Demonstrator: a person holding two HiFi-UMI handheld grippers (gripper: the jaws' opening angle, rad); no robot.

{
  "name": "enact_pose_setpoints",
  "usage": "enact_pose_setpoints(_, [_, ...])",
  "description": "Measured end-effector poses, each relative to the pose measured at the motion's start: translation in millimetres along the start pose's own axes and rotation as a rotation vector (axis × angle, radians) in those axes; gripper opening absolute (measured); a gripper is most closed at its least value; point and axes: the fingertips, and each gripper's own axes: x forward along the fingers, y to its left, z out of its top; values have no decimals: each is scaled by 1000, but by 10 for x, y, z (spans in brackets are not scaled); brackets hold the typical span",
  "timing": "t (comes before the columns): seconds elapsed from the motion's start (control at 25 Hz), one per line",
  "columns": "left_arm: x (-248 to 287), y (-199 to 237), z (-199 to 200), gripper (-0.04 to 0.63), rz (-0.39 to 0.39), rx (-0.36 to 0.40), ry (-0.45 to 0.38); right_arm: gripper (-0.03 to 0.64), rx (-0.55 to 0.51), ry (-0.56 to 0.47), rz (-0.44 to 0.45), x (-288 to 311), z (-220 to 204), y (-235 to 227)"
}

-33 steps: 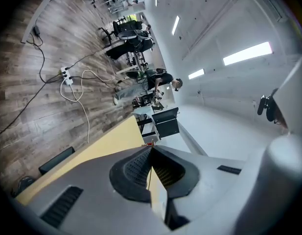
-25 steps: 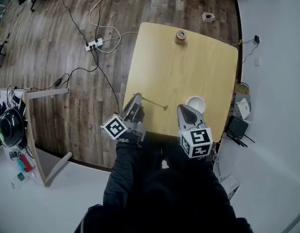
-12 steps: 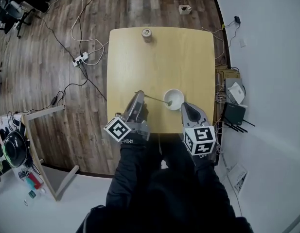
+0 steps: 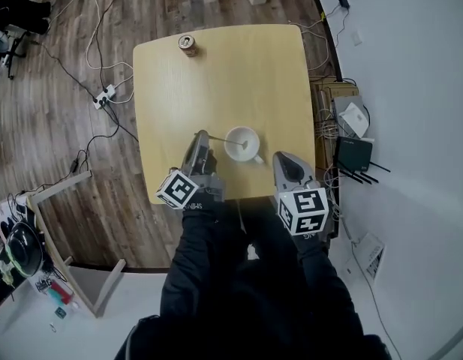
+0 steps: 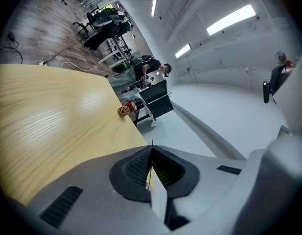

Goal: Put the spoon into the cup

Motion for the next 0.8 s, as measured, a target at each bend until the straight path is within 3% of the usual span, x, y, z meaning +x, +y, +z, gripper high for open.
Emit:
enact_pose_setpoints(0.32, [29,269,-235,35,75,-20,8,20,19,19,12,-12,-197,-115])
enact_pose_setpoints(0.52, [72,196,-311,37,25,-26,0,20,16,22,18,-24,-274,-128])
enact_pose_setpoints(0.8, [84,158,-319,37,21,24,17,20,5,22,33,-56,-297,-56])
